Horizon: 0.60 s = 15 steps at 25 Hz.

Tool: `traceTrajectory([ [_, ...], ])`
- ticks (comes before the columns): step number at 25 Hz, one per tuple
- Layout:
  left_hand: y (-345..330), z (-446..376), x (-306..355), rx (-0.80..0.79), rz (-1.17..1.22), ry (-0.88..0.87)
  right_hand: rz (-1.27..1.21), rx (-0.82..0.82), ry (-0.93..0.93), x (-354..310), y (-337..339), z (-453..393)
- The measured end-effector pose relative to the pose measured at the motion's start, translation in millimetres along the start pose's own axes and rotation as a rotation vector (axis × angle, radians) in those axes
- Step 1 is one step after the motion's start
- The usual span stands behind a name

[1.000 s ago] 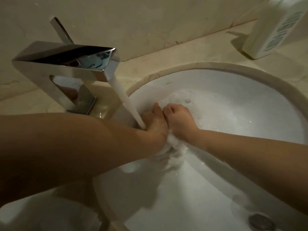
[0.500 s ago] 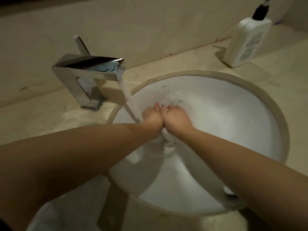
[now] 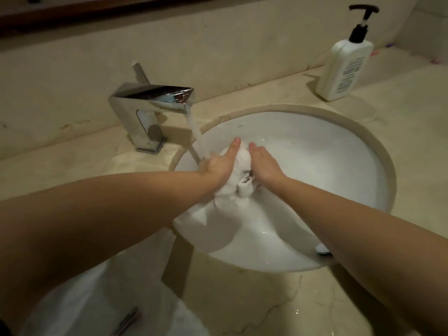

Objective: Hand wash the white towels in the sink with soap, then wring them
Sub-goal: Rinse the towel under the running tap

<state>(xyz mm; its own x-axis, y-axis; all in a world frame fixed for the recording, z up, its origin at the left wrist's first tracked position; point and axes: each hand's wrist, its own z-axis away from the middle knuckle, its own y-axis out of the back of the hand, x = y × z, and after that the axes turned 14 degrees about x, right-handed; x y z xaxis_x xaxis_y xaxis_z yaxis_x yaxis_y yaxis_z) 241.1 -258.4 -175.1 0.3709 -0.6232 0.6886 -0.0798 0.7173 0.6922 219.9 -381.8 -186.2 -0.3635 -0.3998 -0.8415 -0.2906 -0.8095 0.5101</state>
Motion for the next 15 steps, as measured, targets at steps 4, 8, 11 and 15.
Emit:
traceTrajectory([
  [4,17.8,-8.1,-2.3,0.037,-0.011,-0.289,-0.256,-0.065,-0.173,4.2,-5.1,-11.9],
  [8,20.9,-11.9,-19.7,-0.086,-0.07,-0.42,-0.196,-0.234,-0.243,8.0,8.5,-5.1],
  [11,20.7,-10.6,-17.0,-0.022,-0.03,-0.468,-0.119,-0.079,-0.084,5.6,5.8,-12.2],
  [15,26.8,-10.6,-6.2,0.165,0.211,-0.418,-0.389,-0.062,-0.102,2.0,5.3,-12.8],
])
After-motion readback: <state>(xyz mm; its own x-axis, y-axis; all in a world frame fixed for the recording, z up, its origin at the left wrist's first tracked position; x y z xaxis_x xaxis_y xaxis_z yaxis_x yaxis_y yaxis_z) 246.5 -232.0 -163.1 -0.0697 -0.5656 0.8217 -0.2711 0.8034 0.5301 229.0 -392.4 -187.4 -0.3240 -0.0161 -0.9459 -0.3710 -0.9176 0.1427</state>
